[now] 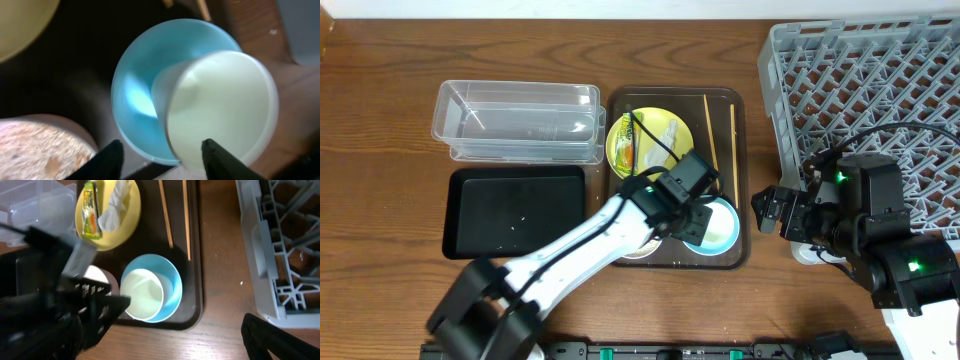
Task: Sort waste into correct bins and load items into the dishwasher rack
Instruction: 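Grasp the white cup from the blue bowl with the right gripper, then carry the white cup right and place it in the grey rack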
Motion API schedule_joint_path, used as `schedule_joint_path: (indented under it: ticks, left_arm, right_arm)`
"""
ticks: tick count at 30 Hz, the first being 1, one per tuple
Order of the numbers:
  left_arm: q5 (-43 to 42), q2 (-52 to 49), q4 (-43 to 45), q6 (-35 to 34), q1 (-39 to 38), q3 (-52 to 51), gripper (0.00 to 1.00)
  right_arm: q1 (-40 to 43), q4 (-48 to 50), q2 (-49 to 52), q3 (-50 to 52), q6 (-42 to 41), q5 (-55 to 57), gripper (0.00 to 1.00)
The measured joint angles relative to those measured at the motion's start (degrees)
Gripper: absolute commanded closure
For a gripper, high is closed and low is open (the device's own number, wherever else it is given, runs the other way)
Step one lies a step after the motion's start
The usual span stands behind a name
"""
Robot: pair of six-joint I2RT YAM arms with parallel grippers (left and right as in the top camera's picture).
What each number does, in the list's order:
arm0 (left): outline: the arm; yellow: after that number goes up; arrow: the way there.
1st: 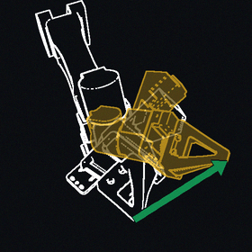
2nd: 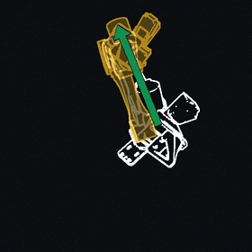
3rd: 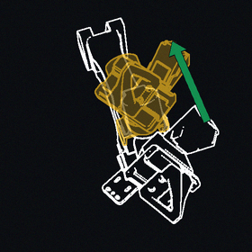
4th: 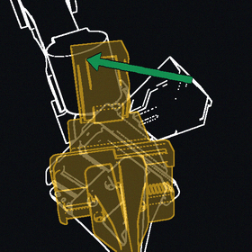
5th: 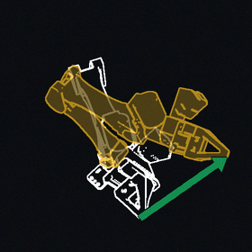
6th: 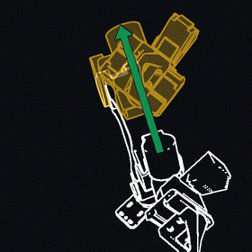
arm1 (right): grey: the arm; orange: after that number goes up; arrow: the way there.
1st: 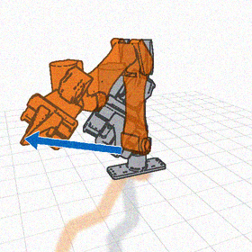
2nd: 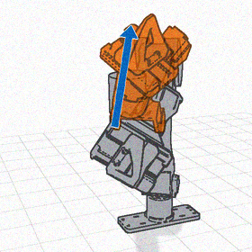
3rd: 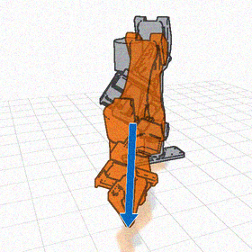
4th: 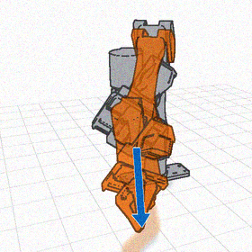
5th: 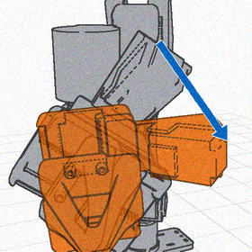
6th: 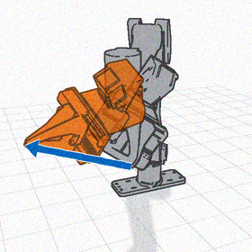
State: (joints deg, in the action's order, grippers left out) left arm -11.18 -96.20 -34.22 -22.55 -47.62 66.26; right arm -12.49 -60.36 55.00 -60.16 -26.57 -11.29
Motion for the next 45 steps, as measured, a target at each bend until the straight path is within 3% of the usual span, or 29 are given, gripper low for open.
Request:
schedule_joint_path:
  ticks: [2, 4, 5, 12, 17, 21, 27, 34, 39, 42, 44, 45]
  left_arm:
    - [0.0, -1.4, 0.9, -0.7, 0.0, 0.0, 0.70]
    - [0.0, -2.3, 1.1, -1.8, 0.0, 0.0, 0.92]
    - [0.0, -2.3, 1.1, -1.9, 0.0, 0.0, 0.94]
    - [-0.3, 0.9, -0.4, -3.1, 0.8, 0.0, 0.94]
    - [-3.0, 12.3, -3.7, -3.1, 5.5, 0.2, 0.94]
    - [-14.5, 19.5, -5.7, -1.3, 14.9, 0.5, 0.94]
    - [-43.3, 22.0, -5.9, 4.2, 30.5, 0.5, 0.94]
    - [-66.1, 21.9, -5.2, 7.0, 36.0, 0.5, 0.94]
    - [-72.1, 21.9, -5.0, 7.6, 36.0, 0.5, 0.94]
    - [-73.8, 21.9, -5.0, 7.6, 36.0, 0.5, 0.94]
    - [-74.2, 21.9, -5.0, 7.7, 36.0, 0.5, 0.94]
    - [-74.2, 21.9, -5.0, 7.7, 36.0, 0.5, 0.94]
  right_arm:
    - [0.0, -0.2, 0.0, 0.0, 0.0, 0.0, 0.01]
    - [0.0, -0.2, 0.0, 0.0, 0.0, 0.0, 0.01]
    - [0.0, -0.2, 0.0, 0.0, 0.0, 0.0, 0.01]
    - [0.0, 0.3, 0.0, 0.0, 0.1, 0.0, 0.01]
    - [0.0, 4.2, 0.0, 0.0, 3.5, -1.8, 0.01]
    - [0.0, 10.9, 0.0, 0.0, 10.1, -10.7, 0.01]
    - [0.0, 21.2, 0.0, -0.1, 20.0, -32.0, 0.01]
    - [-2.1, 28.2, 0.5, -0.1, 23.8, -47.3, 0.07]
    - [-7.2, 31.6, 3.0, -0.1, 24.3, -48.9, 0.10]
    - [-9.2, 33.8, 4.9, -0.1, 24.1, -48.7, 0.20]
    - [-9.6, 34.9, 5.8, -0.1, 23.8, -49.0, 0.20]
    - [-9.6, 35.7, 6.1, -0.1, 23.6, -49.1, 0.14]
